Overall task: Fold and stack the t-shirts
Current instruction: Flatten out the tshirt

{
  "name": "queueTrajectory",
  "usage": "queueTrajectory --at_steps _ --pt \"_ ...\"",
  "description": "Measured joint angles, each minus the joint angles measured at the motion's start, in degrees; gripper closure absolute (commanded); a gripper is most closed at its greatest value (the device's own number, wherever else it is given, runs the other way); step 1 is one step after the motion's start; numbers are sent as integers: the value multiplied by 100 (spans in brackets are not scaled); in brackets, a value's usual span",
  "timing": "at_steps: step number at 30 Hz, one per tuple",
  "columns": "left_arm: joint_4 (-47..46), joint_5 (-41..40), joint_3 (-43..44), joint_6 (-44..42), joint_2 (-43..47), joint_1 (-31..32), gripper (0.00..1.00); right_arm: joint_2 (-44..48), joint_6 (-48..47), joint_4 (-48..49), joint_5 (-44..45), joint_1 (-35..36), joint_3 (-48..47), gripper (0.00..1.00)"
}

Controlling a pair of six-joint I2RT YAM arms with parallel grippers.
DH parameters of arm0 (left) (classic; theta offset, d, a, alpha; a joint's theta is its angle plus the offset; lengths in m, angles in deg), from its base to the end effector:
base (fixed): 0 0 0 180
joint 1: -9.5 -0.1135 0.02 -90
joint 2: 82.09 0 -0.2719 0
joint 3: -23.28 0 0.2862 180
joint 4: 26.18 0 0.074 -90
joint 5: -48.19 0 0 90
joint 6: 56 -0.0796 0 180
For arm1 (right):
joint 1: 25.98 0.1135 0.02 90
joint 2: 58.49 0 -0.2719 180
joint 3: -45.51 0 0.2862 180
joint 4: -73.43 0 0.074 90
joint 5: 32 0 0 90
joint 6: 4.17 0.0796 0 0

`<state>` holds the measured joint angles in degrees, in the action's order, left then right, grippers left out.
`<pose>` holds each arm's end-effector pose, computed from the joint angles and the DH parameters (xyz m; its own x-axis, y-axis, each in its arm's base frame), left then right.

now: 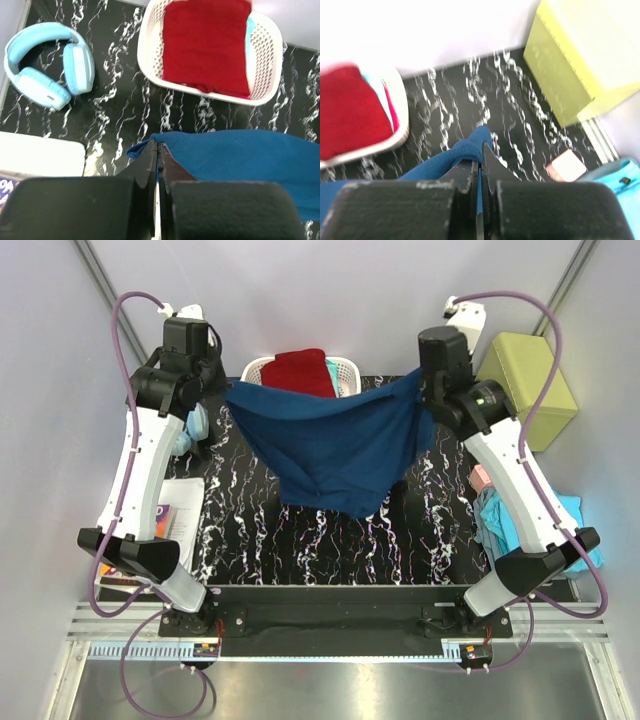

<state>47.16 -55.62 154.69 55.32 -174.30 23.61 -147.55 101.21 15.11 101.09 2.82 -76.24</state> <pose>0.3707 -0.0736 0.4812 -0.5234 -0.2325 -0.8197 -0.1558 0.9720 -0.1761 0.3553 0.1333 0.4828 -0.3156 0.0475 -0.9477 0.2817 0.9584 -0.0458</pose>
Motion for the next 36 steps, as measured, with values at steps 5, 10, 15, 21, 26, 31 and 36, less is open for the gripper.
queueTrajectory --at_steps 5,10,15,21,26,31,36 --pt "-468 -61 -313 157 107 68 100 -52 -37 7 79 -48 -511 100" --pt "-308 -367 387 247 -66 450 100 -92 -70 -13 81 -48 -555 100" --pt "-269 -684 863 398 94 719 100 -221 -72 -149 31 -48 -1097 100" --pt "-140 -1134 931 470 601 955 100 -286 -24 -238 -55 0 -2090 100" --pt "-50 -1596 697 343 1165 1270 100 -50 -306 -114 111 210 -2098 100" --pt "-96 -1893 575 157 1397 1333 100 321 -638 173 400 262 -1480 100" --pt "-92 -2157 579 -24 1272 1659 100 634 -992 258 612 308 -1054 100"
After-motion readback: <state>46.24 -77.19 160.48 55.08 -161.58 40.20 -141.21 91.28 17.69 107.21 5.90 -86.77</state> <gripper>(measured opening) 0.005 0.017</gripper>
